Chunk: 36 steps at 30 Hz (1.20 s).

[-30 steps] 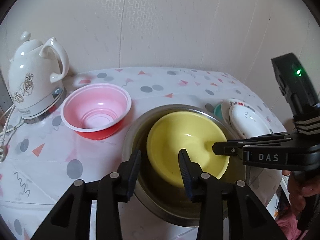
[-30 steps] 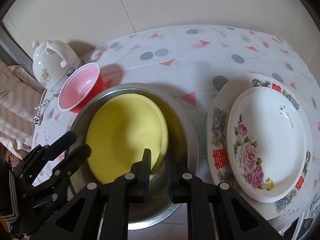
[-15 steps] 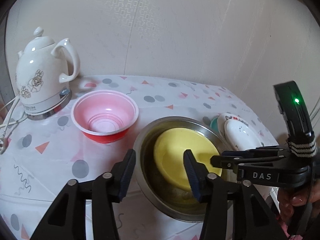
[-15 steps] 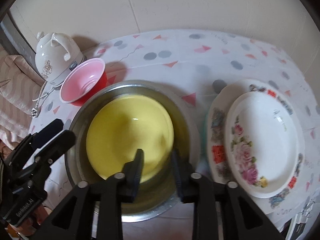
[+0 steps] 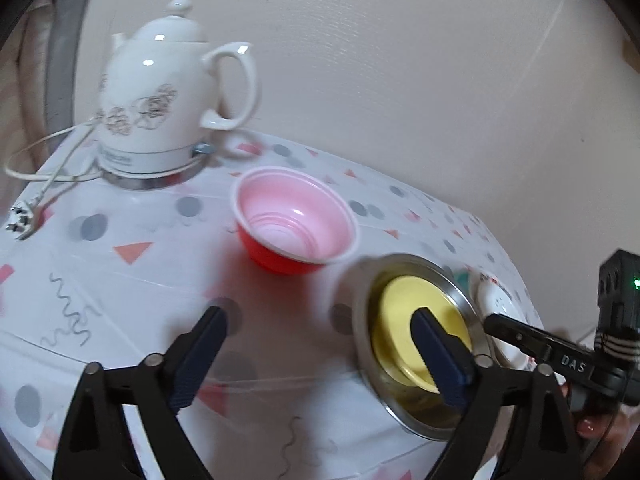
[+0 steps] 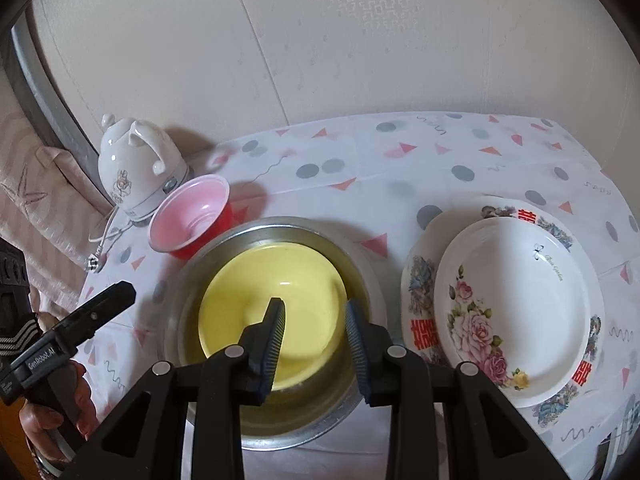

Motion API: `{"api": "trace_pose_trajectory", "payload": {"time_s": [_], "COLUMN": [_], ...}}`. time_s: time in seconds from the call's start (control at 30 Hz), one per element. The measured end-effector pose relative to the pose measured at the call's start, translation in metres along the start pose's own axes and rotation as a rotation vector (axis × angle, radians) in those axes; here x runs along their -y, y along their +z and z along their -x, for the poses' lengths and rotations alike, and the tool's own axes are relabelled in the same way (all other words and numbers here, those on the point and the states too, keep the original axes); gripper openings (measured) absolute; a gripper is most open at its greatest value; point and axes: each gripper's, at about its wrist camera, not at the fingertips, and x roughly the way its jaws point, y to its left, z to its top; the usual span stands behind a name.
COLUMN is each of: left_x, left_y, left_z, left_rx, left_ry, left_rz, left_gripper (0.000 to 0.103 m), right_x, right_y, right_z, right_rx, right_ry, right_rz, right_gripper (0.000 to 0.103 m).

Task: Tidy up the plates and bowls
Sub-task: 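Withdraw both grippers and move them to the pink-and-red bowl rim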

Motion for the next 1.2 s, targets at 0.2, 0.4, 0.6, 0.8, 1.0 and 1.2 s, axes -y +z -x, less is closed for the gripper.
{"api": "trace_pose_trajectory", "payload": {"time_s": [0.2, 0.4, 0.6, 0.8, 1.0, 1.2], "left_x": [-0.001, -0.002, -0.006, -0.015, -0.031, -0.061], "left_y": [0.001, 0.004, 0.011, 0.024, 0.044, 0.058], "left_z": [0.002, -0.004, -0.005, -0.011, -0.02, -0.032], "left_rx": [0.029, 0.037, 0.045, 0.047, 0.079, 0.103], "left_ry": [0.093, 0.132, 0.113, 0.07, -0.046, -0.105], "left_rz": [-0.043, -0.073, -0.078, -0.057, -0.014, 0.058], "left_gripper": [0.096, 0.096, 0.096, 0.096, 0.096, 0.095], "right_x": [-0.002, -0.012, -0.012, -0.016, -0.026, -0.038], "right_y": [-0.001, 0.007, 0.022, 0.033, 0.046, 0.065], "right_z": [-0.005, -0.009, -0.019, -0.032, -0.043, -0.054], "right_rx": [-0.002, 0.016, -0.004, -0.015, -0.007, -0.003], "right_ry": [0.015, 0.028, 0.036, 0.049, 0.051, 0.074], "right_rz": [0.003, 0.038, 0.004, -0.005, 0.0, 0.001], "right_gripper": [0.032, 0.032, 0.032, 0.032, 0.032, 0.034]}}
